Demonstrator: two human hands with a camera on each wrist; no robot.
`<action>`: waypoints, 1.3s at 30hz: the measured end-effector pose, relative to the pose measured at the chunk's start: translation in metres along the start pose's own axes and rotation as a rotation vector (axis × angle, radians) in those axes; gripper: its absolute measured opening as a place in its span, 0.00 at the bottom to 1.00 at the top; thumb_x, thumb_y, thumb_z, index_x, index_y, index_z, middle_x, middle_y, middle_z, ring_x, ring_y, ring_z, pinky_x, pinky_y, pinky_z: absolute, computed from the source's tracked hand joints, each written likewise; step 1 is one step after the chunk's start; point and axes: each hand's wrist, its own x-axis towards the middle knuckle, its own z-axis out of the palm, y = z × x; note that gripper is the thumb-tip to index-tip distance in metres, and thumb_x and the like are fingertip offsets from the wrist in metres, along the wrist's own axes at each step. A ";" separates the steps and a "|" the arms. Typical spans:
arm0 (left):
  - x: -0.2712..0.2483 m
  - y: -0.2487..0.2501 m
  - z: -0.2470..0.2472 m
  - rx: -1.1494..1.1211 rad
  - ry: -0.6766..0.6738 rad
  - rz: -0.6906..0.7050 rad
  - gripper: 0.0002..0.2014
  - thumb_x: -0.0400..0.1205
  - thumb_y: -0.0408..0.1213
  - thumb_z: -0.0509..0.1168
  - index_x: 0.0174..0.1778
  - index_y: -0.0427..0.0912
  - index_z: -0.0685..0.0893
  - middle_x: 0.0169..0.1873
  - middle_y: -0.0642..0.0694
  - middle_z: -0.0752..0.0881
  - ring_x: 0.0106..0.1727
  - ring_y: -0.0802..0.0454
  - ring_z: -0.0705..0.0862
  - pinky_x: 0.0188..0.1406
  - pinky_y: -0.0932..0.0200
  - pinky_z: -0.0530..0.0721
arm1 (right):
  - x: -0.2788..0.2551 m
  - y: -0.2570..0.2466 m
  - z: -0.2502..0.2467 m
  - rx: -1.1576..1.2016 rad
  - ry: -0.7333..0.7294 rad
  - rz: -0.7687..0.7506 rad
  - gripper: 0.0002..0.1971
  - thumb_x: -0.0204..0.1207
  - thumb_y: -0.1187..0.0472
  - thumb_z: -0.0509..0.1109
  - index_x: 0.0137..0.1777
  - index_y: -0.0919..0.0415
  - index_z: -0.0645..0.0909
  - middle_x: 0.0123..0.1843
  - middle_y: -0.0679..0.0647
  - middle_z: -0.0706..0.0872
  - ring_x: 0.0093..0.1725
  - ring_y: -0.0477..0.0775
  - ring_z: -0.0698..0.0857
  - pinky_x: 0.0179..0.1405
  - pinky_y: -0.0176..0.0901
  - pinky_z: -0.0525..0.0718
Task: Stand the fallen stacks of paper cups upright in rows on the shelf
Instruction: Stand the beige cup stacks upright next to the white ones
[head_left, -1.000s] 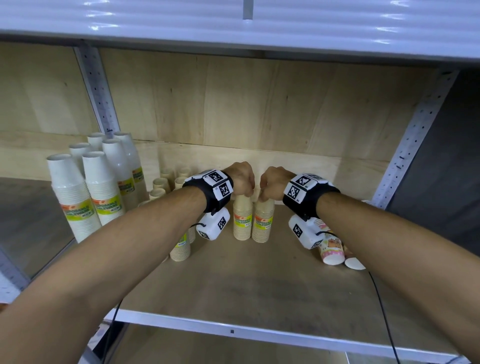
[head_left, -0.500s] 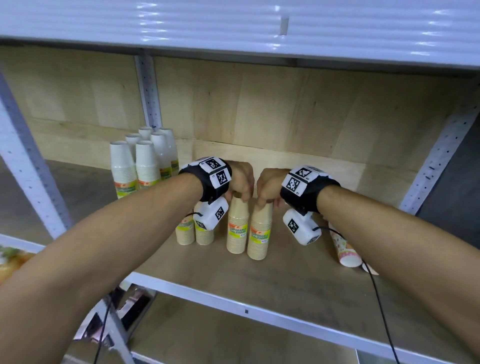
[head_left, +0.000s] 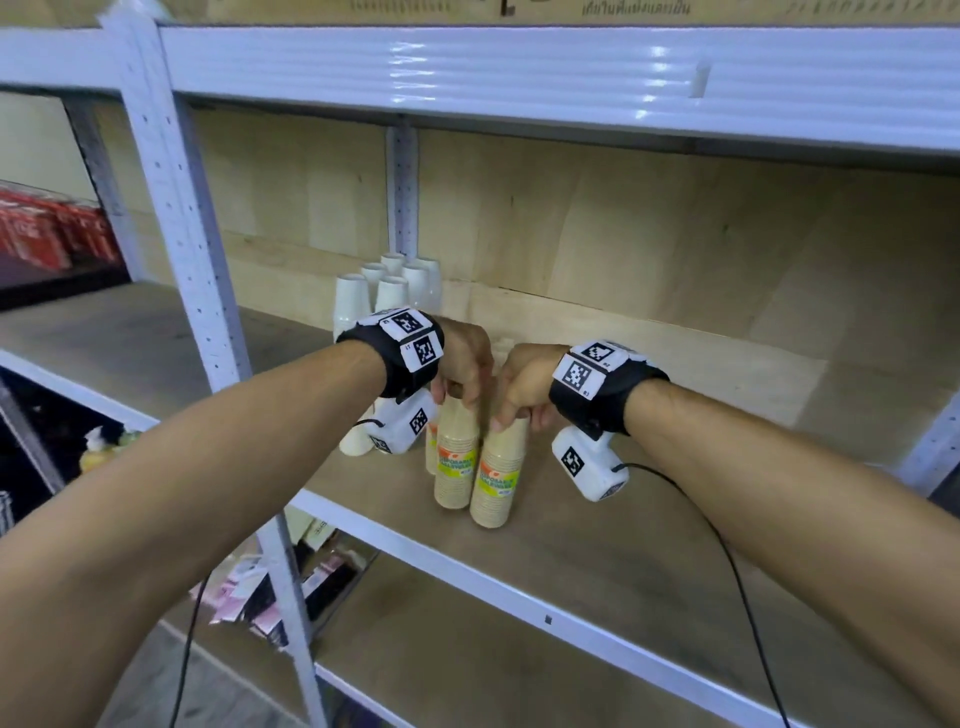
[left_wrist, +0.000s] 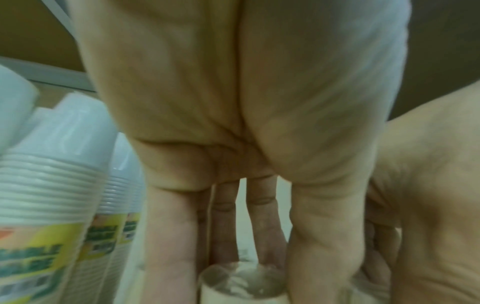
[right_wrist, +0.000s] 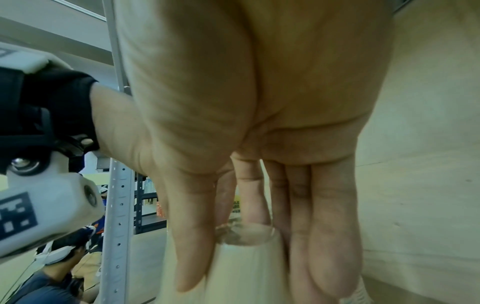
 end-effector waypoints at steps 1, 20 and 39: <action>-0.002 -0.005 -0.001 0.004 0.004 -0.009 0.17 0.74 0.27 0.75 0.57 0.27 0.85 0.42 0.35 0.84 0.41 0.41 0.86 0.43 0.49 0.92 | 0.002 -0.004 0.001 -0.008 0.014 -0.014 0.12 0.63 0.61 0.85 0.37 0.65 0.84 0.29 0.58 0.84 0.23 0.55 0.83 0.29 0.43 0.85; -0.006 -0.038 0.002 0.107 0.053 -0.051 0.12 0.68 0.36 0.75 0.48 0.46 0.91 0.46 0.43 0.91 0.46 0.42 0.91 0.49 0.40 0.91 | 0.017 -0.025 0.013 -0.141 0.161 -0.146 0.19 0.64 0.53 0.84 0.34 0.55 0.73 0.27 0.50 0.79 0.25 0.47 0.78 0.25 0.38 0.74; 0.023 0.012 -0.046 0.013 0.198 0.085 0.12 0.74 0.31 0.75 0.53 0.45 0.88 0.40 0.42 0.92 0.36 0.47 0.89 0.33 0.60 0.88 | 0.004 0.015 -0.042 -0.090 0.305 0.032 0.14 0.70 0.56 0.80 0.51 0.60 0.84 0.31 0.51 0.80 0.29 0.49 0.79 0.26 0.37 0.74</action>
